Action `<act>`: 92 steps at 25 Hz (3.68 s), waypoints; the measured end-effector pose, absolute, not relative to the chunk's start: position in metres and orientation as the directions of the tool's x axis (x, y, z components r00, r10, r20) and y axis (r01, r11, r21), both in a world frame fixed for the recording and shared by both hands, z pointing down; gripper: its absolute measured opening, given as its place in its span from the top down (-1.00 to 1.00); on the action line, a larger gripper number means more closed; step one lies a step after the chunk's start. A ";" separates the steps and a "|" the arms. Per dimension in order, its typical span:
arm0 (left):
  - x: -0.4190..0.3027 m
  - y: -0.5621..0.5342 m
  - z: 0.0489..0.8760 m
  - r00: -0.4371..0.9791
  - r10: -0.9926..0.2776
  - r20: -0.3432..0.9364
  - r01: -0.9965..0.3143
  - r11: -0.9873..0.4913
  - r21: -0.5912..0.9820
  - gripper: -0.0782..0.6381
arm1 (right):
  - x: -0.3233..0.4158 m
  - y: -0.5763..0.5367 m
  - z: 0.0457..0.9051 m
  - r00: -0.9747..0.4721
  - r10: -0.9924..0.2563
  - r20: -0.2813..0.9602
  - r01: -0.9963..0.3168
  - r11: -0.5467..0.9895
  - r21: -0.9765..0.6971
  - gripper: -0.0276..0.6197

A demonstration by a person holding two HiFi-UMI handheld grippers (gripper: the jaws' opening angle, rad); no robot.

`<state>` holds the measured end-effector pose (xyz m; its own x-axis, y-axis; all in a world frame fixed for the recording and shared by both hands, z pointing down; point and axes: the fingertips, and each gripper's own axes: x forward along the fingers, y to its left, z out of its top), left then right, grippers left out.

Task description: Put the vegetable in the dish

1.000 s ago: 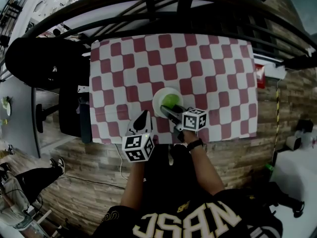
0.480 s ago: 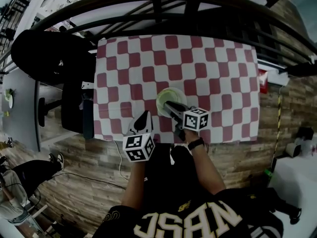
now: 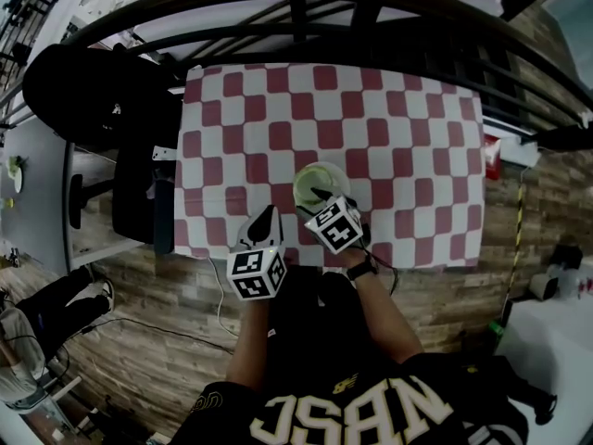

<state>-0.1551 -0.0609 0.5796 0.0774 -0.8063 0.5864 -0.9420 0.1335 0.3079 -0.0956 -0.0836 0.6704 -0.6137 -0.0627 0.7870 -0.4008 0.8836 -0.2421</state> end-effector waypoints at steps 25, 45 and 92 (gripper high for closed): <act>-0.190 -0.033 0.579 -0.009 -0.808 0.589 -0.927 0.228 0.298 0.70 | -0.151 -0.093 0.638 -0.821 0.050 0.569 -0.330 0.772 -0.544 0.73; -0.159 -0.006 0.611 0.059 -0.750 0.659 -0.956 0.147 0.253 0.70 | -0.052 -0.130 0.638 -0.845 -0.520 -0.125 0.005 0.226 -0.974 0.73; 0.002 -0.143 0.661 0.557 -0.349 0.753 -0.821 -0.367 0.437 -0.31 | 0.009 -0.080 0.665 -0.893 -0.408 0.189 -0.327 0.301 -0.896 0.70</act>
<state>0.0015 -0.1434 0.6612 0.5572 -0.3493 0.7534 -0.8211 -0.3674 0.4369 0.0093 -0.0799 0.6652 -0.8934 -0.4077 0.1888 -0.3266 0.3007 -0.8961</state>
